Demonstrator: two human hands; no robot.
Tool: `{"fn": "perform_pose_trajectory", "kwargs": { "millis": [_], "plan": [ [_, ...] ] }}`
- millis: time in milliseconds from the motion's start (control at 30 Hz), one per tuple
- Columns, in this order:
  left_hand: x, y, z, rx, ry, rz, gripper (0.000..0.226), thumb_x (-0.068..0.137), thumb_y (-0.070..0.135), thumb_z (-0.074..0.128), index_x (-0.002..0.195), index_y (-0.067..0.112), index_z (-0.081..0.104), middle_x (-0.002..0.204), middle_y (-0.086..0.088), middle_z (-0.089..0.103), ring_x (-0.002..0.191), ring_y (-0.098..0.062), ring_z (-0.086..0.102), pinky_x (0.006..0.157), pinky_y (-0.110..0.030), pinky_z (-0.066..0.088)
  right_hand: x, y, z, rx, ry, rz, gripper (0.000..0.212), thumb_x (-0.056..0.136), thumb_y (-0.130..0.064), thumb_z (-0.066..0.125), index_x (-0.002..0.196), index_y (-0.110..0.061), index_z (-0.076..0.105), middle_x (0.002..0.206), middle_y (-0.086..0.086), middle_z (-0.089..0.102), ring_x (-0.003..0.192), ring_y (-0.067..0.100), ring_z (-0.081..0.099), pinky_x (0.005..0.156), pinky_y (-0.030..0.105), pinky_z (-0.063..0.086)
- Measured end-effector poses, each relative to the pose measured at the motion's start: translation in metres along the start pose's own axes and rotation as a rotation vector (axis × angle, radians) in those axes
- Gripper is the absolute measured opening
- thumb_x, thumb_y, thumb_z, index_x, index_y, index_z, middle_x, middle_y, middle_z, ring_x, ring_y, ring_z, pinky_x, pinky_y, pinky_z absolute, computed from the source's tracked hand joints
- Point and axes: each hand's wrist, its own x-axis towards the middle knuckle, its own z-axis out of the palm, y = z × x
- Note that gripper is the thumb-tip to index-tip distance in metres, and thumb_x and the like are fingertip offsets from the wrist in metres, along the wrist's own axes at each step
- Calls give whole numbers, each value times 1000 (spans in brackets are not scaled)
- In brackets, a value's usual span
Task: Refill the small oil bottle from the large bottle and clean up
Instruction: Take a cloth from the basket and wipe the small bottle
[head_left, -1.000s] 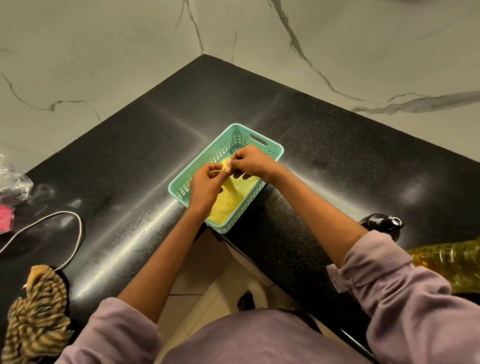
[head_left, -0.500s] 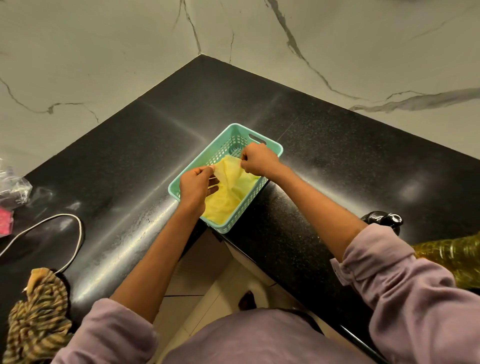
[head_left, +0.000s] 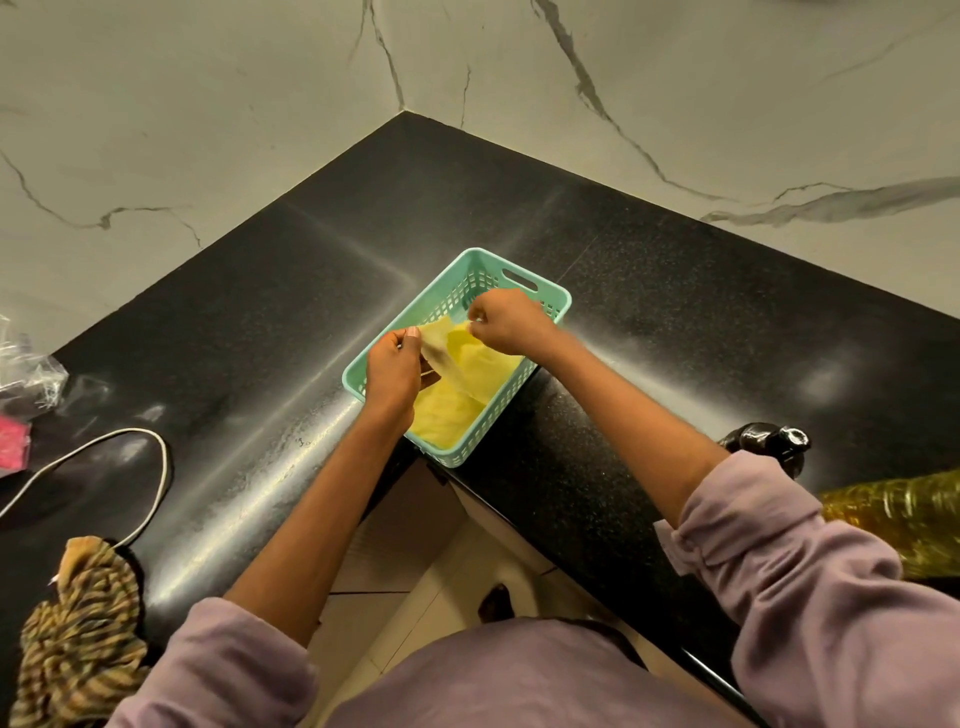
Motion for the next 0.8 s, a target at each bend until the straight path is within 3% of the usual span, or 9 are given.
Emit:
{"fn": "perform_pose_trajectory", "kwargs": {
  "millis": [133, 200, 267, 400, 500, 633, 733, 800],
  "plan": [
    [0, 2, 3, 41, 25, 40, 20, 103, 23, 37, 96, 10, 51, 94, -13, 60, 87, -25, 61, 74, -38, 56, -4, -13, 2, 282, -91, -63, 32, 90, -22, 59, 118, -7, 62, 115, 13, 65, 105, 26, 61, 86, 33, 47],
    [-1, 4, 3, 66, 19, 77, 21, 103, 25, 37, 93, 11, 50, 83, -7, 56, 78, -20, 57, 73, -38, 54, -4, -16, 8, 331, -145, -35, 41, 90, -20, 60, 128, -7, 53, 121, 16, 61, 105, 27, 60, 74, 29, 49],
    [-2, 7, 2, 72, 15, 114, 22, 103, 26, 38, 89, 13, 50, 76, -4, 53, 73, -17, 54, 71, -39, 52, -2, -15, 12, 296, -165, -23, 50, 90, -19, 60, 136, -6, 43, 128, 19, 56, 103, 27, 58, 61, 20, 42],
    [-5, 13, -2, 69, 24, 177, 25, 102, 25, 40, 80, 18, 50, 73, -1, 51, 71, -17, 50, 67, -37, 46, 0, -13, 17, 199, -191, 26, 60, 87, -26, 65, 137, -5, 39, 127, 19, 55, 95, 26, 55, 66, 31, 45],
    [-7, 17, -5, 67, 33, 237, 26, 102, 23, 40, 78, 19, 49, 72, 0, 48, 71, -16, 48, 62, -33, 44, 1, -11, 23, -10, -276, 17, 61, 80, -33, 72, 126, -4, 46, 125, 17, 55, 110, 32, 55, 75, 35, 44],
    [-13, 29, -9, 57, 82, 345, 26, 101, 20, 43, 77, 21, 50, 69, 5, 46, 57, 0, 43, 55, -17, 39, 2, -14, 32, -144, -228, 18, 53, 80, -34, 72, 117, -4, 48, 121, 17, 56, 111, 35, 54, 79, 38, 44],
    [-20, 43, -12, 25, 83, 385, 24, 101, 21, 44, 78, 20, 52, 68, 5, 45, 54, 3, 41, 53, -15, 39, 0, -22, 31, 26, -88, -7, 47, 84, -27, 65, 122, -5, 48, 124, 17, 56, 113, 35, 53, 85, 40, 45],
    [-25, 54, -14, 26, 71, 409, 21, 100, 21, 45, 81, 19, 54, 70, 5, 46, 54, 3, 41, 54, -15, 40, -11, -28, 24, 413, -16, -106, 37, 86, -17, 60, 120, -5, 54, 119, 14, 60, 110, 28, 56, 87, 36, 44]
  ]
}}
